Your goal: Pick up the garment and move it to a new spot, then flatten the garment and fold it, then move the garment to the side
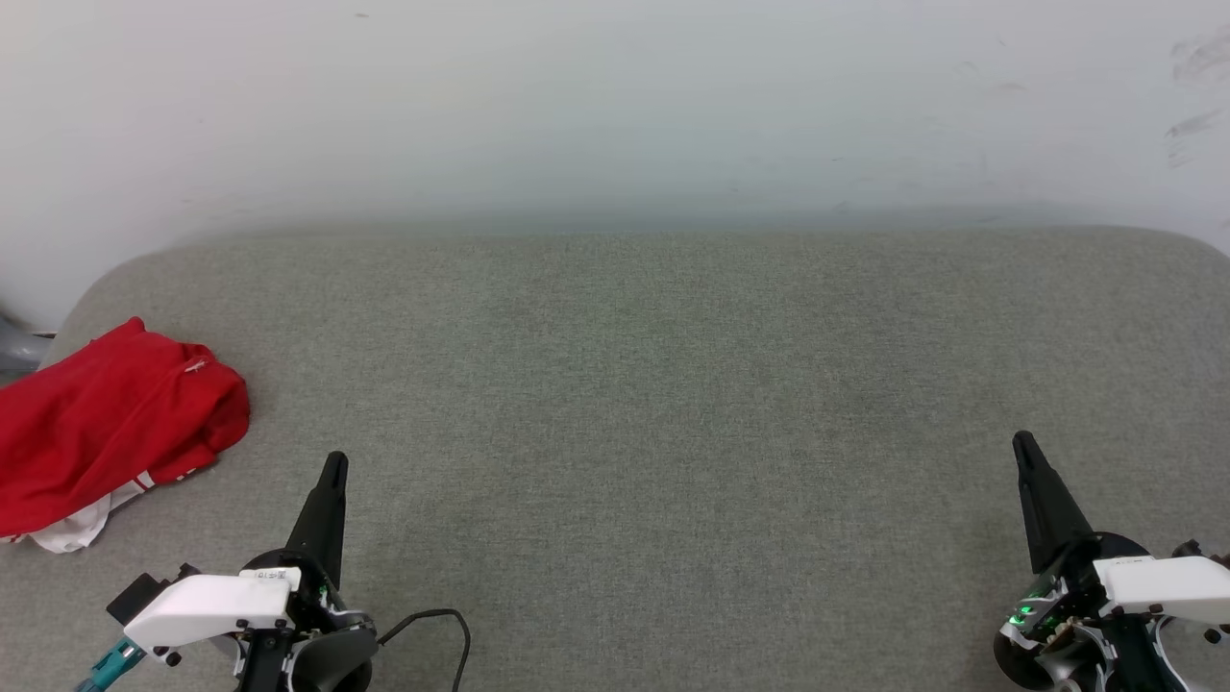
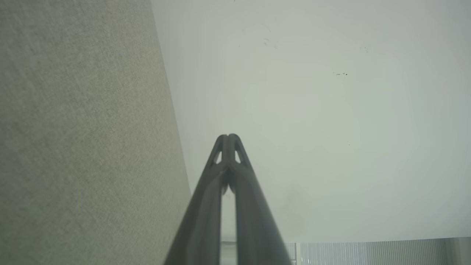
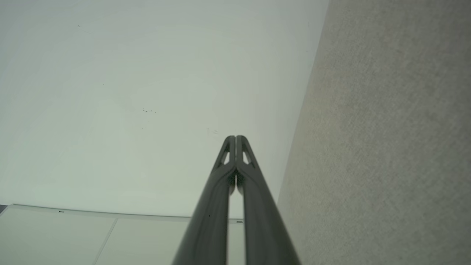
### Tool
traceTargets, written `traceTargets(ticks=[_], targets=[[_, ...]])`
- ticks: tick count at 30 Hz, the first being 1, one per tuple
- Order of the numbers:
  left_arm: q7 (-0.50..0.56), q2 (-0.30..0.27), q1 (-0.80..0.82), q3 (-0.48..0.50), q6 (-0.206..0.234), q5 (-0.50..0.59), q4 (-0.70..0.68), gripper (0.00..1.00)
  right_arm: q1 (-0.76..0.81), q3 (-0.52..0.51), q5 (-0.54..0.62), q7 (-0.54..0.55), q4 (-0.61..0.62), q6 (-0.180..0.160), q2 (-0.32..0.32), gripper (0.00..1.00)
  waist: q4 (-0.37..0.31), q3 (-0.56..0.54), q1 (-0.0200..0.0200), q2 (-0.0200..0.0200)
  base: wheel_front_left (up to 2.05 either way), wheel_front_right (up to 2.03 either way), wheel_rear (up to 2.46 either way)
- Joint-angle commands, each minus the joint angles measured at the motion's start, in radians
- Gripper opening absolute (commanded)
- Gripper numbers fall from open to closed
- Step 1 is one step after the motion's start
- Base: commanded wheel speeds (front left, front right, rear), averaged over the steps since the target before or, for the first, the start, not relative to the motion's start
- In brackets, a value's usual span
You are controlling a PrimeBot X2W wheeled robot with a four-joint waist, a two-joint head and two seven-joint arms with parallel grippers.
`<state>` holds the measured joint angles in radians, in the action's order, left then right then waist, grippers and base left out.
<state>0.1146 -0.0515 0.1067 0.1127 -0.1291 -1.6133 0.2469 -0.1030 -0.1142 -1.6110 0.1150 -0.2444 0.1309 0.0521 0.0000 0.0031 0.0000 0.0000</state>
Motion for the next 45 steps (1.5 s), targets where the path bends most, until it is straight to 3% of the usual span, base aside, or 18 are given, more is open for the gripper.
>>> traceTargets(ticks=[1, 39, 40, 45], targets=[[0.002, 0.003, 0.005, 0.003, -0.003, 0.0, -0.001, 0.0, -0.01, 0.0, -0.004, 0.0, -0.001, 0.0, -0.004, 0.0, 0.0, 0.0, 0.0, 0.0, 0.0, 0.0, 0.0], [0.002, 0.003, 0.005, 0.003, -0.003, 0.0, -0.002, 0.0, -0.01, 0.0, -0.004, 0.0, -0.001, 0.0, -0.004, 0.0, 0.0, 0.0, 0.0, 0.0, 0.0, 0.0, 0.0], [0.0, 0.0, -0.001, -0.001, 0.0, 0.0, 0.003, 1.0, 0.002, 0.0, 0.001, 0.0, -0.002, 0.0, 0.0, 1.0, 0.0, 0.0, 0.0, 0.0, 0.0, 0.0, 0.0], [-0.014, 0.002, -0.024, -0.009, 0.001, 0.008, 0.019, 1.0, 0.023, 0.012, 0.01, -0.014, -0.02, 0.0, 0.0, 1.0, 0.0, 0.001, 0.0, 0.0, 0.0, 0.0, 0.0]])
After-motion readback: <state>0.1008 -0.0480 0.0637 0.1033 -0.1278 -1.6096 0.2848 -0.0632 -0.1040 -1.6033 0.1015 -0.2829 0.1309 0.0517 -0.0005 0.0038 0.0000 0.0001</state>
